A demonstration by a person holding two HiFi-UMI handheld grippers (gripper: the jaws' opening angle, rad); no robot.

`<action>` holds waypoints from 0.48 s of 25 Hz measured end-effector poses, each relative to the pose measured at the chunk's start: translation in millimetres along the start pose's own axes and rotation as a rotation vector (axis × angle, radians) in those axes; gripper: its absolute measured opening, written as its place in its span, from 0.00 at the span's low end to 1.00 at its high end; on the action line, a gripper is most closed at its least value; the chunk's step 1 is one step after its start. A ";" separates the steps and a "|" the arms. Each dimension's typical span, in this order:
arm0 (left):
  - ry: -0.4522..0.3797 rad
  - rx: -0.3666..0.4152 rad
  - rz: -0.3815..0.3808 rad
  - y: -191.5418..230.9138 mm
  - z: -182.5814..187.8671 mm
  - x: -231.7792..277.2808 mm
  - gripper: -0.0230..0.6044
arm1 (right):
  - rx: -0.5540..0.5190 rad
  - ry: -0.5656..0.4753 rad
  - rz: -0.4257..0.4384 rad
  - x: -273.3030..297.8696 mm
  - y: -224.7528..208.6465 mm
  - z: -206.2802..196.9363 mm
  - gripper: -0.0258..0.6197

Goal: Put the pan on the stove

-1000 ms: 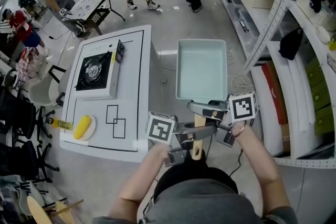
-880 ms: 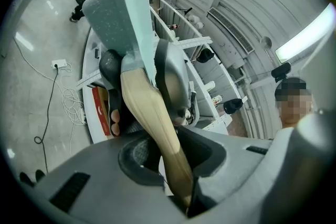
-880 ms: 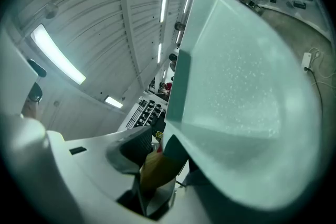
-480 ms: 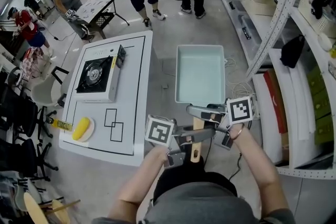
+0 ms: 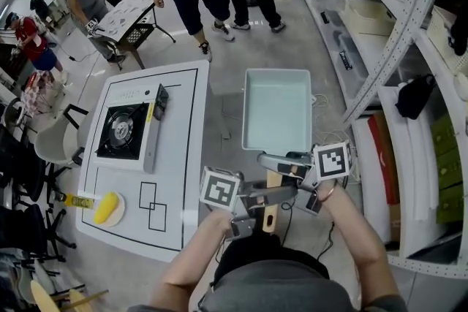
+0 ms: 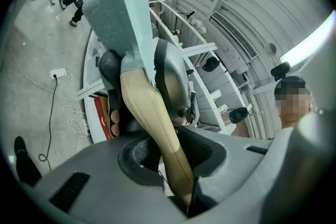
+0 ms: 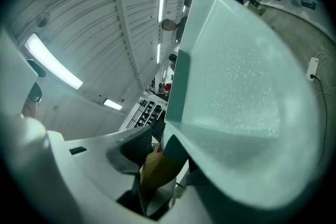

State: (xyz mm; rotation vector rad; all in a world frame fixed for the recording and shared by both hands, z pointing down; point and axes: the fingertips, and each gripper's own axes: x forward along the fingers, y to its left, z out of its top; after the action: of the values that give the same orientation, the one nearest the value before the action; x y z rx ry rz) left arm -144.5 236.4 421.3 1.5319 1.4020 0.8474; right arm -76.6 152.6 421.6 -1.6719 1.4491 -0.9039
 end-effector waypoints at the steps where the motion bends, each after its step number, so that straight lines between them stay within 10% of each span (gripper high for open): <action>1: 0.001 0.003 -0.004 5.9 12.2 -1.1 0.17 | 0.000 0.000 -0.005 3.9 -6.8 11.2 0.35; 12: 0.017 0.012 -0.036 50.4 134.9 -18.0 0.17 | 0.002 -0.014 -0.039 50.3 -64.7 121.9 0.34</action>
State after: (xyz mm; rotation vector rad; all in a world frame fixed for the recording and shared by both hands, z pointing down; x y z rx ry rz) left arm -4.5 198.8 416.1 1.5075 1.4447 0.8337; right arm 66.3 118.6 421.5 -1.7078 1.4102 -0.9128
